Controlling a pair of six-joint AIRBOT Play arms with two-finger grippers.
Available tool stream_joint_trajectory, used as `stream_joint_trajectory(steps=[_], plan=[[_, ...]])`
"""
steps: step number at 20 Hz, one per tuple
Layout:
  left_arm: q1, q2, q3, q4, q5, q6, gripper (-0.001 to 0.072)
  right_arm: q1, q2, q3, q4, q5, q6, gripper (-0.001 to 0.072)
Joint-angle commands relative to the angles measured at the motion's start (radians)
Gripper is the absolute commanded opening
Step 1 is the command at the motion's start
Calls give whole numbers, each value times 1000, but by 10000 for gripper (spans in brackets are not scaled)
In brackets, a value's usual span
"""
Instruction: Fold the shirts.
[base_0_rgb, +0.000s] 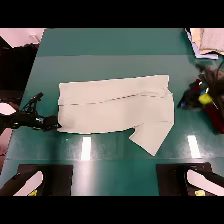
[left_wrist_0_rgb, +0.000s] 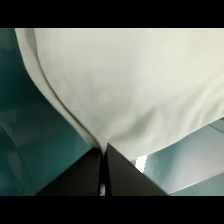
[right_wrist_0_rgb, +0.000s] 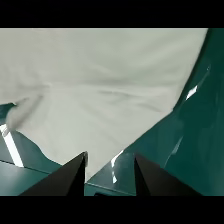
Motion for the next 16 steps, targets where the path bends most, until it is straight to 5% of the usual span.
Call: stream_joint_trajectory(steps=[1, 6, 16], plan=[[0, 17, 13, -3, 3, -1, 23, -29, 132, -381, 4, -138, 39, 338], [0, 17, 13, -3, -3, -1, 23, 43, 180, -595, 25, -256, 69, 338], [0, 17, 13, -3, -8, -1, 23, 117, 181, -613, 80, -442, 98, 307]])
